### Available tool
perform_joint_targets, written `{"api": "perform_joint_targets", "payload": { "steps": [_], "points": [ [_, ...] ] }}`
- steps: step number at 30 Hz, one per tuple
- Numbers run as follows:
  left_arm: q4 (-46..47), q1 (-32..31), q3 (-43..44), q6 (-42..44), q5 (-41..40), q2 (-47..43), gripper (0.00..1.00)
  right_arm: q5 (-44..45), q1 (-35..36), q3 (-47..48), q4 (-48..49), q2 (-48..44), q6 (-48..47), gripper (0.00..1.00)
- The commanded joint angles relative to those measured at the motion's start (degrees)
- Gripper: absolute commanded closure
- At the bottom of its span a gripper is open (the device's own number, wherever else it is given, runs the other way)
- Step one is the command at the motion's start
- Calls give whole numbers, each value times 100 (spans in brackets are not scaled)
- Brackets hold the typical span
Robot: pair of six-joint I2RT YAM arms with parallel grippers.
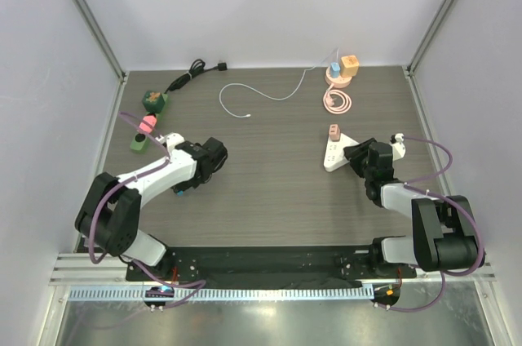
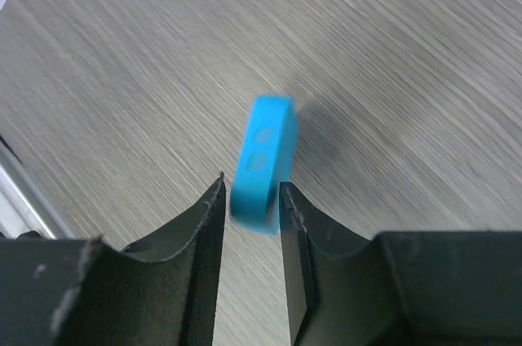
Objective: Pull the plug off the socket
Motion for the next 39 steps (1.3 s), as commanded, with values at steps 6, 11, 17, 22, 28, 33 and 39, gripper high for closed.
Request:
{"api": "perform_joint_targets", "payload": {
  "steps": [6,11,17,22,28,33,39],
  "points": [
    [-76,723,112,-250,-109,395,60,251,-15,-83,-1126,305,-470,99],
    [-206,759,400,-163,-55,475,45,242,-15,-48,-1170,340,-488,99],
    [-569,303,824,3,-583,133,0,242,-24,-21,-1197,349,-505,99],
    [1634,56,526,1813,1583,-412,0,242,-15,5,-1196,375,-488,99],
    [5050,-505,375,2895,4158,-115,9,242,-15,-74,-1135,322,-505,99],
    [5427,-1130,1674,3274,5066,1489,13,207,-24,5,-1179,393,-549,99],
    [5338,-1420,3687,3124,6017,3162,12,207,-24,5,-1153,392,-566,99]
  ]
}}
